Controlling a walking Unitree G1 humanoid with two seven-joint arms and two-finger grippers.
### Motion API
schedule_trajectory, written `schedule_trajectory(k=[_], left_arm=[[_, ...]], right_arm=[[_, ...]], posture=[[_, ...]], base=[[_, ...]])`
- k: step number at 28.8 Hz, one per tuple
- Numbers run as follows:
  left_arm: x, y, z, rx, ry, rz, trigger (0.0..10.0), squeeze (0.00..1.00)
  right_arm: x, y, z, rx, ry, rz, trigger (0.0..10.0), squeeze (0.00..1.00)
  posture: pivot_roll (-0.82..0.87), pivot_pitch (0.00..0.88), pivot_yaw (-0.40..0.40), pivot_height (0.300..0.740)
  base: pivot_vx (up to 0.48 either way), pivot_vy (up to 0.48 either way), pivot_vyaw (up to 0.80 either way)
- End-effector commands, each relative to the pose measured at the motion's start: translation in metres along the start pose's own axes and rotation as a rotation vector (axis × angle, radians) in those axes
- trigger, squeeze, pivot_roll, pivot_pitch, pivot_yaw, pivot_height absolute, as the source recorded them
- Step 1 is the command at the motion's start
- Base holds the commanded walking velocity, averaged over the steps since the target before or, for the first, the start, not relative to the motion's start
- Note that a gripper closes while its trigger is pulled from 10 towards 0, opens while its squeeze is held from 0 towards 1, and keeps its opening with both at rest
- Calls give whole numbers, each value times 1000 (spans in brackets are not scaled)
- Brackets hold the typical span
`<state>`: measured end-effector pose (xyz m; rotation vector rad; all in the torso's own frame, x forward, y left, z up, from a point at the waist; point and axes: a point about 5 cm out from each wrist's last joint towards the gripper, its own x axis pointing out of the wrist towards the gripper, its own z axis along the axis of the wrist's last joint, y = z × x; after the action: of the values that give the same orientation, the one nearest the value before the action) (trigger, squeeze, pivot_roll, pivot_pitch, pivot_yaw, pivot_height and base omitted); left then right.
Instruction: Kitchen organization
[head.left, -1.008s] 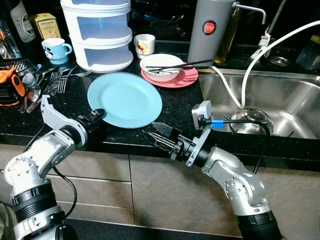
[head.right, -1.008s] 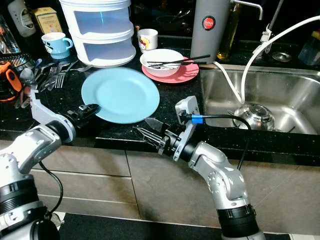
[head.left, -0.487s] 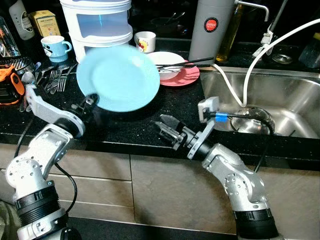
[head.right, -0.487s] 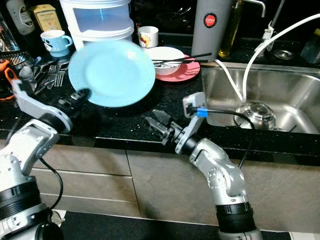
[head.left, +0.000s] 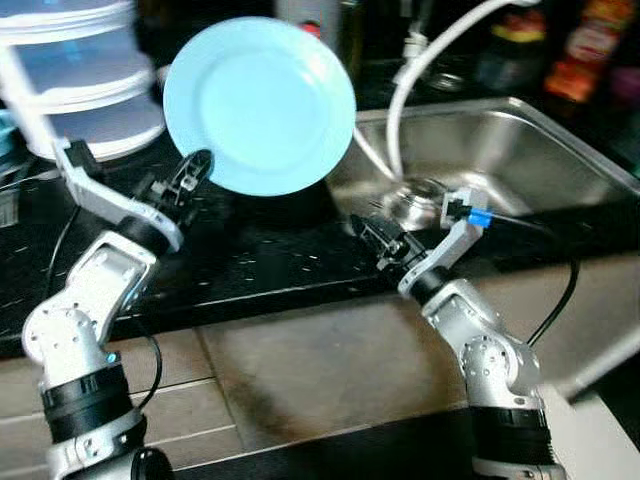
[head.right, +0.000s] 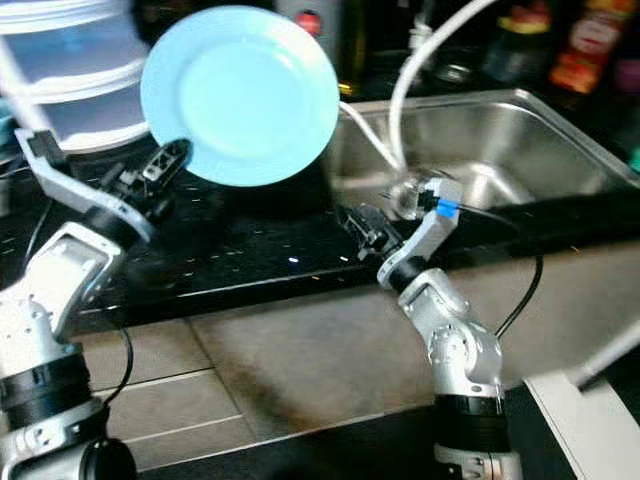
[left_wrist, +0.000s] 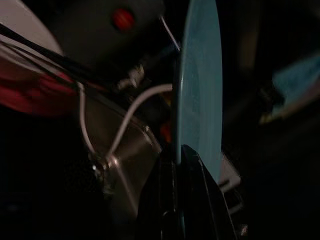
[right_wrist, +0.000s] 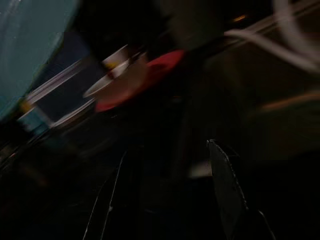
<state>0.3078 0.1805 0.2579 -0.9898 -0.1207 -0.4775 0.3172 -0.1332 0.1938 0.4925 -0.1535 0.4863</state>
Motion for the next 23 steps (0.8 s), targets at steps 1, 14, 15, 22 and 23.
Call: schedule_trajectory(k=[1,14,15,22,23], left_arm=[[2,-2,2,49,-10,3,10000,0],[26,-20,-11,351,60,-70,10000,0],[28,-21,-14,365,69,-66,10000,0],[45,-27,-25,487,57,-64,10000,0],[48,-27,-24,534,41,-49,10000,0]], right_arm=[[0,-3,0,-1,-12,-26,10000,0],[-3,-5,5,-56,-33,-75,10000,0],[-3,-4,5,-62,-32,-74,10000,0],[-3,-1,5,-103,-27,-62,10000,0],[-3,-1,5,-111,-28,-61,10000,0]], posture=[[48,0,29,740],[33,0,32,740],[33,0,32,740],[17,0,37,740],[17,0,37,740]], base=[[0,0,-800],[0,0,-800],[0,0,-800],[0,0,-800],[0,0,-800]])
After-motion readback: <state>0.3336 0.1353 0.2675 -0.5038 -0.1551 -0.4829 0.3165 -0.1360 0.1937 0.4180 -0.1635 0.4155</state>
